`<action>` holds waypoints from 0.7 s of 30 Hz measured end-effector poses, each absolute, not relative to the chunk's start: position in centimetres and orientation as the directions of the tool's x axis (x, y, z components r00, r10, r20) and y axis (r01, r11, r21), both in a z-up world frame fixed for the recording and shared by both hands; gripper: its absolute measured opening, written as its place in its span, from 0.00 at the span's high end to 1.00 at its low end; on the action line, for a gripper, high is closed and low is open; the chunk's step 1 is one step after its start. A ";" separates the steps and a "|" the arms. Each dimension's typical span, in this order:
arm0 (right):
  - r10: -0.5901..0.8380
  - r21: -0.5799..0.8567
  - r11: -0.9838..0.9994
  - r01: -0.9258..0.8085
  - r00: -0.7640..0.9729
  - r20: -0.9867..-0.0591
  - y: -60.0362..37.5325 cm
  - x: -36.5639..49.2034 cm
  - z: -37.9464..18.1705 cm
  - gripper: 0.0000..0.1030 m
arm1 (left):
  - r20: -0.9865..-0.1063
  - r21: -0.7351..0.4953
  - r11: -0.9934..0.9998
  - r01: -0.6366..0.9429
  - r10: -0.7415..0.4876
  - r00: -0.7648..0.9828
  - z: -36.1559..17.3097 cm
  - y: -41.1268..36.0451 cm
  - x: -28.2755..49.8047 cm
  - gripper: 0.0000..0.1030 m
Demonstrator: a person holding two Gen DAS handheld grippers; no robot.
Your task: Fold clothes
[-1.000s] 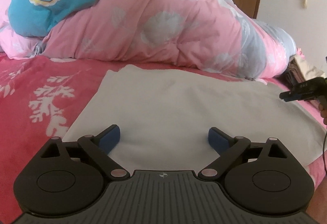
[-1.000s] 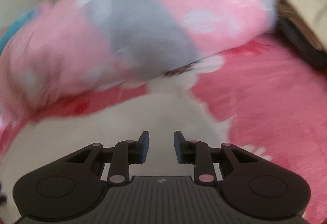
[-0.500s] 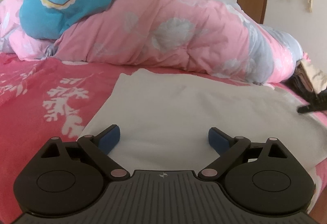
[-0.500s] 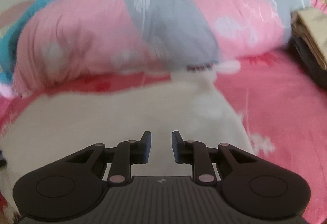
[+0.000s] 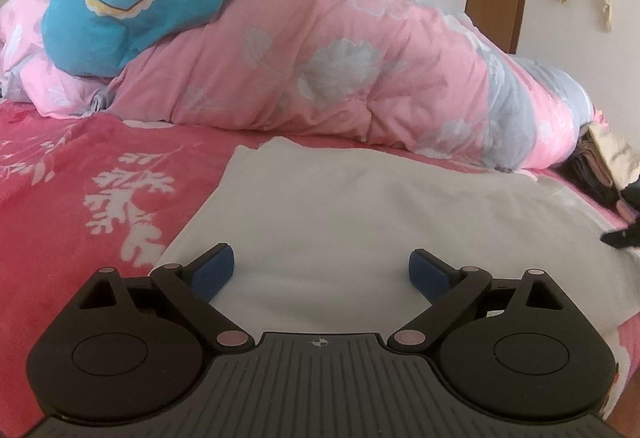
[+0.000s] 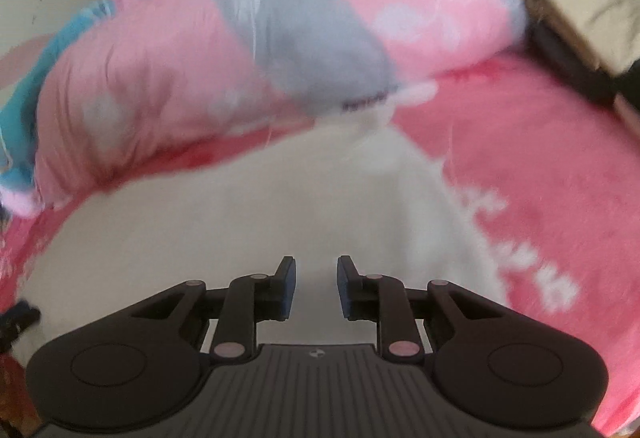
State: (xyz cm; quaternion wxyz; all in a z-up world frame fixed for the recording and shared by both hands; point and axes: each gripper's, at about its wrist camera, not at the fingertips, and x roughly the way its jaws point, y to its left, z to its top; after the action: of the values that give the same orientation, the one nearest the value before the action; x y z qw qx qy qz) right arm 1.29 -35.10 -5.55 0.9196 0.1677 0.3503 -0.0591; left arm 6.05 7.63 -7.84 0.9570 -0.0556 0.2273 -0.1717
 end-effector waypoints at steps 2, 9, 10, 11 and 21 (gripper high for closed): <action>-0.025 0.279 0.920 0.275 0.751 -0.660 -36.5 -0.3 -5.7 0.78 | -0.414 -0.185 0.934 0.306 -0.356 0.837 -7.9 7.7 6.0 0.07; -0.173 0.212 0.890 0.404 0.729 -0.662 -38.4 -4.4 -4.0 0.77 | -0.412 -0.184 0.934 0.306 -0.356 0.839 -7.9 7.7 6.0 0.07; -0.167 0.216 0.895 0.390 0.742 -0.650 -37.9 -4.6 -3.6 0.77 | -0.412 -0.183 0.935 0.305 -0.354 0.840 -7.9 7.7 6.0 0.07; -0.152 0.206 0.911 0.357 0.756 -0.636 -36.9 -4.3 -3.3 0.77 | -0.411 -0.181 0.935 0.304 -0.353 0.841 -7.9 7.7 5.9 0.07; -0.054 0.087 0.985 0.148 0.749 -0.660 -29.5 -3.7 -6.2 0.77 | -0.402 -0.183 0.940 0.288 -0.339 0.850 -7.9 8.6 5.3 0.07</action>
State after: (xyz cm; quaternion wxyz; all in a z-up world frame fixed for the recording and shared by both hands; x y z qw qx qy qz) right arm -3.72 -29.48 -6.19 0.9328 0.0669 0.3500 -0.0541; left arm 5.27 8.57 -7.94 0.9601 -0.0579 0.2193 -0.1634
